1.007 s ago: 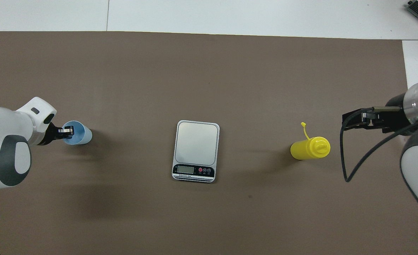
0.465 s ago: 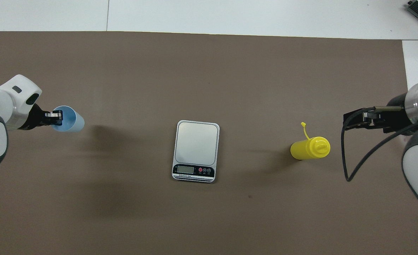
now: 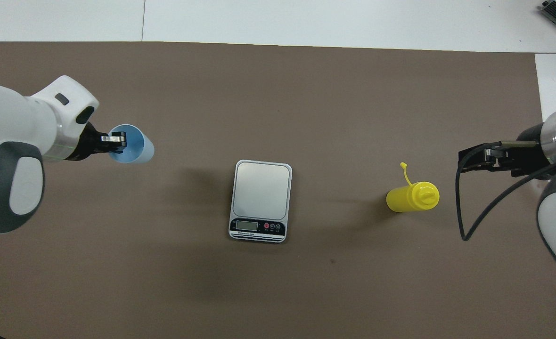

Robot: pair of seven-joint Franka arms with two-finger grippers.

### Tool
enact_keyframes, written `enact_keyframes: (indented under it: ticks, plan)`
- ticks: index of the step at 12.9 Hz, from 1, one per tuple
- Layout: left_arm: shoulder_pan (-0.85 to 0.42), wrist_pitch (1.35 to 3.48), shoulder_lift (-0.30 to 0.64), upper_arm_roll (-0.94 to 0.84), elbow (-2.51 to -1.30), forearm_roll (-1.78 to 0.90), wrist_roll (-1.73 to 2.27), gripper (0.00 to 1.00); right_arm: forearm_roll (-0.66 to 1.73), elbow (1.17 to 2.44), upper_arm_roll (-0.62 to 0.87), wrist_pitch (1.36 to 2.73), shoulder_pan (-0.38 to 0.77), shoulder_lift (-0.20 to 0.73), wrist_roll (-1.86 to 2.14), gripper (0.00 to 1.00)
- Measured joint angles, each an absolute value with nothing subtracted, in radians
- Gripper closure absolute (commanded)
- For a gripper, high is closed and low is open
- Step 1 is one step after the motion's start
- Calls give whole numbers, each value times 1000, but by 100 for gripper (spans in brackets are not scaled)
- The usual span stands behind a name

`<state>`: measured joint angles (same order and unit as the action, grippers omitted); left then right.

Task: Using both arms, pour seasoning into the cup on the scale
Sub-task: 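Lift the blue cup with the left gripper and carry it onto the scale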

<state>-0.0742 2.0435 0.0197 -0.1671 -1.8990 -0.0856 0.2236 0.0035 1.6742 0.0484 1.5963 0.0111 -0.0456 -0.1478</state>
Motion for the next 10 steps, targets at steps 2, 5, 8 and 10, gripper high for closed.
enact_keyframes:
  ticks: [2, 5, 8, 10]
  plan:
    - [-195, 2044, 17, -173, -1896, -86, 341, 100, 4, 1674, 48, 1596, 11, -46, -148, 0]
    - [-354, 2060, 27, -175, -1897, -76, 493, 100, 4, 1674, 49, 1596, 11, -46, -148, 0]
    - [-464, 2121, 83, -177, -1901, -30, 608, 100, 4, 1674, 49, 1596, 11, -46, -148, 0]
    - [-492, 2143, 125, -176, -1903, -21, 630, 100, 4, 1674, 49, 1596, 11, -46, -148, 0]
